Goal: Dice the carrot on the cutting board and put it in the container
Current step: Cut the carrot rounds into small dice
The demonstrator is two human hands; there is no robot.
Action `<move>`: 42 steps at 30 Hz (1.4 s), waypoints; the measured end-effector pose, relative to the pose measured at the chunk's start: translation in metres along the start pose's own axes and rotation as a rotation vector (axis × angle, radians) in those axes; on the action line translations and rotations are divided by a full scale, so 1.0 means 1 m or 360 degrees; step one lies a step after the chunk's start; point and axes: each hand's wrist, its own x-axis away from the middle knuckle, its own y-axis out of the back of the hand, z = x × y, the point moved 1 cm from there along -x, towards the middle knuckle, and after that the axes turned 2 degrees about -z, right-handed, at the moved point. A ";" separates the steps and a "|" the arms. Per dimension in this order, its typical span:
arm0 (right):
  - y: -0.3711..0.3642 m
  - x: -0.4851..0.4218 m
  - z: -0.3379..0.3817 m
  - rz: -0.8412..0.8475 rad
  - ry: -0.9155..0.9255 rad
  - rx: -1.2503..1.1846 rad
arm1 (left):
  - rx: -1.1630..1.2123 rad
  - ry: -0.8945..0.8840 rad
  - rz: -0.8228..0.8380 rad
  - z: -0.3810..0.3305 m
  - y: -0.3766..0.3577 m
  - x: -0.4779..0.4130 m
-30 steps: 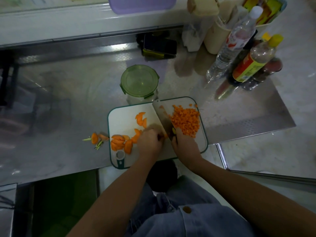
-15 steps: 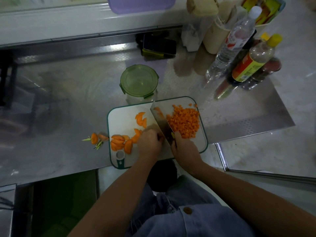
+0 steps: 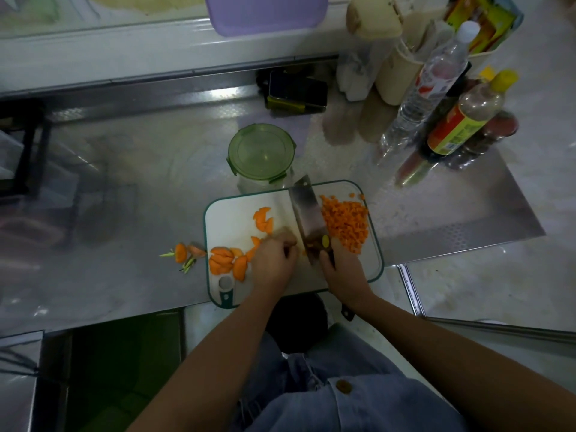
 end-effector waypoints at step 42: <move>-0.020 -0.023 0.007 0.0020 -0.0330 -0.0289 | -0.0510 -0.0093 0.0103 0.032 0.039 -0.054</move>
